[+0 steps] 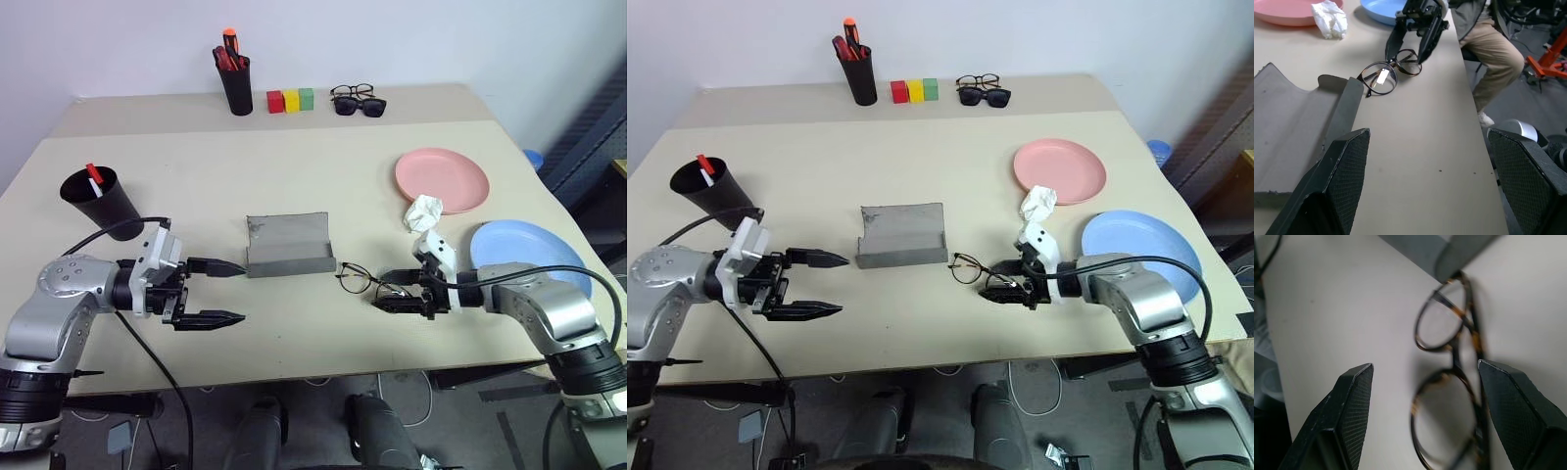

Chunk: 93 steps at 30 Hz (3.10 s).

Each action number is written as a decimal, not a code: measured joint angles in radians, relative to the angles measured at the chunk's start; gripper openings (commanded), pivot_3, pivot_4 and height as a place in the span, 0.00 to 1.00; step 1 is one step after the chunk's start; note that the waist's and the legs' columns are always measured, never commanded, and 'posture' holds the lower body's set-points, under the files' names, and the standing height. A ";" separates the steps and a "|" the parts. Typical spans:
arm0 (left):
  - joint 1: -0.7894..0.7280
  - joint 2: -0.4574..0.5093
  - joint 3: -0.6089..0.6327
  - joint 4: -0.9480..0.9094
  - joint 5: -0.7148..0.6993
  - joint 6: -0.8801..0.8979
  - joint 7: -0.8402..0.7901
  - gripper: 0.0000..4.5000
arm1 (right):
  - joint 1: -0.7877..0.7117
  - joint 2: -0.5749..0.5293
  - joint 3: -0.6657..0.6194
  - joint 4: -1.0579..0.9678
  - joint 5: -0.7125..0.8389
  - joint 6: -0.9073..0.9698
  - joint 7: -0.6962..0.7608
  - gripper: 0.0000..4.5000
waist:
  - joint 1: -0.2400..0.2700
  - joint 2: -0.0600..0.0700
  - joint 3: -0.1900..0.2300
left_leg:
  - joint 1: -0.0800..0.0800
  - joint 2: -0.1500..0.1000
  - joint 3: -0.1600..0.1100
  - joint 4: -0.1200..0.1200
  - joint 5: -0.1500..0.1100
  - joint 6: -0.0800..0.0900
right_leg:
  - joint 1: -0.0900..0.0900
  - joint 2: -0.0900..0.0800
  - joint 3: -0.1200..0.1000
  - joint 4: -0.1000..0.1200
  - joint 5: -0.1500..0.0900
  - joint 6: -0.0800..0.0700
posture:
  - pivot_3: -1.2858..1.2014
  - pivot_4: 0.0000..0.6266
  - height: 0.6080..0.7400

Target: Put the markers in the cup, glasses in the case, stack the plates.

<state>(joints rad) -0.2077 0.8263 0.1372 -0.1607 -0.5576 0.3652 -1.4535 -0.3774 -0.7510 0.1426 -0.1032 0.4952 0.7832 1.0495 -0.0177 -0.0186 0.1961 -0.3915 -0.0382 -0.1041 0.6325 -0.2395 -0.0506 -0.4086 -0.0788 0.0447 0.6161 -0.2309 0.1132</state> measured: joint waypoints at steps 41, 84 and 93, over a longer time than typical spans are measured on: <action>0.079 0.025 0.038 -0.070 -0.062 0.001 0.103 0.88 | -0.036 0.000 0.038 0.008 -0.037 0.016 0.063 0.98 | 0.000 0.000 0.000 | 0.000 0.000 0.000 0.000 0.000 0.000 | 0.000 0.000 0.000 0.000 0.000 0.000 | 0.52 0.24 1.00; 0.209 0.032 0.095 -0.104 -0.081 -0.009 0.158 0.88 | -0.396 0.241 0.016 0.389 -0.147 -0.449 0.138 0.01 | -0.017 0.000 0.000 | 0.001 0.001 0.002 -0.002 0.000 0.000 | -0.001 0.001 0.001 -0.001 0.000 -0.001 | 0.52 0.24 1.00; 0.288 0.039 0.152 -0.100 -0.049 -0.069 0.165 0.88 | -0.520 0.447 0.069 0.800 -0.310 -0.814 0.098 0.01 | -0.027 0.001 0.000 | 0.000 0.000 0.001 -0.004 0.000 0.000 | -0.003 0.001 0.001 0.001 0.001 -0.001 | 0.52 0.24 1.00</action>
<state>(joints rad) 0.0799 0.8649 0.2890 -0.2608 -0.6066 0.2963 -1.2883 -0.8978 -0.3039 0.2120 0.6971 0.1847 -0.0306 1.1478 -0.0448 -0.0177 0.1965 -0.3911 -0.0377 -0.1033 0.6288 -0.2394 -0.0511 -0.4116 -0.0775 0.0453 0.6170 -0.2301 0.1126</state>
